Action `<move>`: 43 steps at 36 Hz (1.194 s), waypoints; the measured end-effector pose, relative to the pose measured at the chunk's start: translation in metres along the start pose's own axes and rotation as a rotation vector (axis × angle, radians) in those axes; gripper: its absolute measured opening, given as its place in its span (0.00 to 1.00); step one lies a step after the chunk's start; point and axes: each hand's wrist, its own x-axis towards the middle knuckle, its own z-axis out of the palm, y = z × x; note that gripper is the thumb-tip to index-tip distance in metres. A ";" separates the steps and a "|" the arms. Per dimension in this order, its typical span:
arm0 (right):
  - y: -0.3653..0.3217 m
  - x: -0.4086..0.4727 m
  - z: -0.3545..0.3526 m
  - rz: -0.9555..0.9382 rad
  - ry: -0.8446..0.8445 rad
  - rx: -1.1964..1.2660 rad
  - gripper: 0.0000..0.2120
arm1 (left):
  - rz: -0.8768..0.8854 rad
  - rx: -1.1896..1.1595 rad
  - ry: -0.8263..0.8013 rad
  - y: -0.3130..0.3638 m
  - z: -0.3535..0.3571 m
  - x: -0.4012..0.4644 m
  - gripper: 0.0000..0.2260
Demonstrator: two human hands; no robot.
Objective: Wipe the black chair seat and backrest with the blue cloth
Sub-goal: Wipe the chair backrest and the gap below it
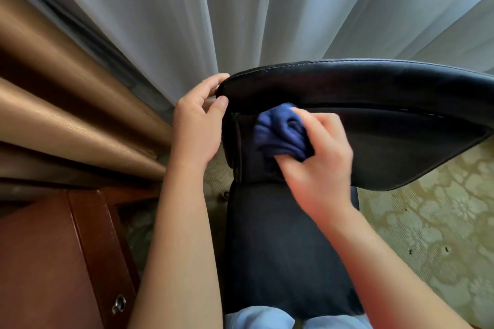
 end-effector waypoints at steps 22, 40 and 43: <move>-0.019 0.014 0.049 -0.080 -0.173 -0.069 0.24 | -0.017 0.074 0.012 0.001 -0.008 0.009 0.16; -0.003 -0.002 0.026 -0.059 -0.084 0.044 0.29 | -0.137 -0.163 -0.025 -0.005 -0.009 -0.009 0.14; -0.012 0.007 0.040 -0.050 -0.104 -0.003 0.28 | -0.162 -0.173 -0.011 -0.007 -0.008 -0.007 0.14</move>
